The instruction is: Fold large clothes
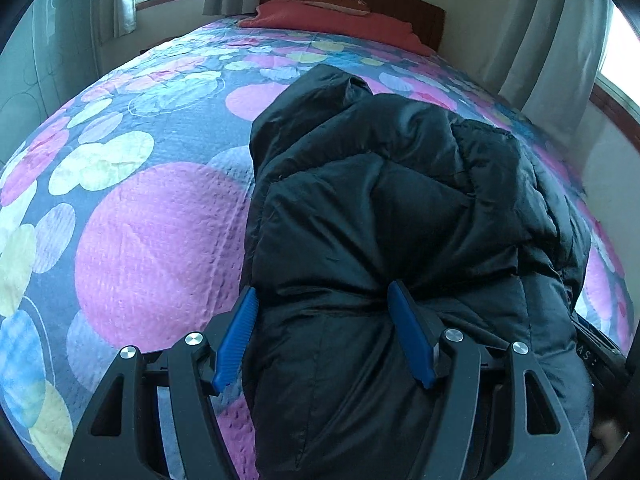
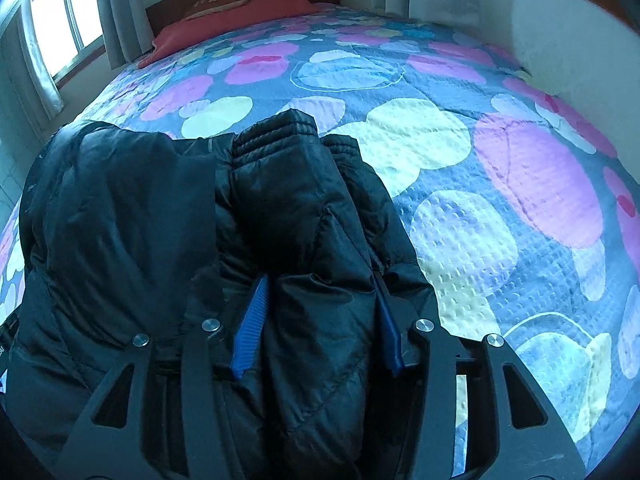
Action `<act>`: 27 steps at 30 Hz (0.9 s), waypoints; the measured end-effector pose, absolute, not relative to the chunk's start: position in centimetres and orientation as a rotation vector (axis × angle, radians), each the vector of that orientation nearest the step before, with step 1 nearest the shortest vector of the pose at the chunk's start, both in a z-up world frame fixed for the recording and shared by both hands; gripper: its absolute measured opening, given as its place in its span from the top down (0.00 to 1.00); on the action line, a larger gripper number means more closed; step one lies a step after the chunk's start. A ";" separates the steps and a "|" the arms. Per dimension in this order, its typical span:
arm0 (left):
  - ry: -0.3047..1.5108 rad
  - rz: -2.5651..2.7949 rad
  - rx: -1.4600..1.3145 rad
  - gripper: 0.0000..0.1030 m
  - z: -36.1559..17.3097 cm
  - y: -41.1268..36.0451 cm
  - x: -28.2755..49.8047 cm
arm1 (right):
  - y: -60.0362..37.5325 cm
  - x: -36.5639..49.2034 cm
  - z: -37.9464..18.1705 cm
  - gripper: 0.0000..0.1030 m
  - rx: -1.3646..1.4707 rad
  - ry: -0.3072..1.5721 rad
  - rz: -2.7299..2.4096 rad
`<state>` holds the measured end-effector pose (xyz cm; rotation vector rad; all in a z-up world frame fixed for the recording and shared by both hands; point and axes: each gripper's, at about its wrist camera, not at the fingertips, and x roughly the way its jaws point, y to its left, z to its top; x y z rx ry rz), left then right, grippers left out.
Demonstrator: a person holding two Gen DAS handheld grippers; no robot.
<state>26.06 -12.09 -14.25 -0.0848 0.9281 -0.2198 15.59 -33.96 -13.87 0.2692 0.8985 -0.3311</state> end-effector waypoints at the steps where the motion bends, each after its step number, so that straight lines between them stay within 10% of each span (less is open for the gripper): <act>1: 0.927 -0.220 -0.082 0.35 -14.4 -12.1 26.1 | -33.9 15.5 -14.0 0.53 0.265 0.897 -0.333; 27: 0.920 -0.216 -0.088 0.35 -14.0 -11.6 25.8 | -34.1 14.9 -13.5 0.52 0.279 0.867 -0.326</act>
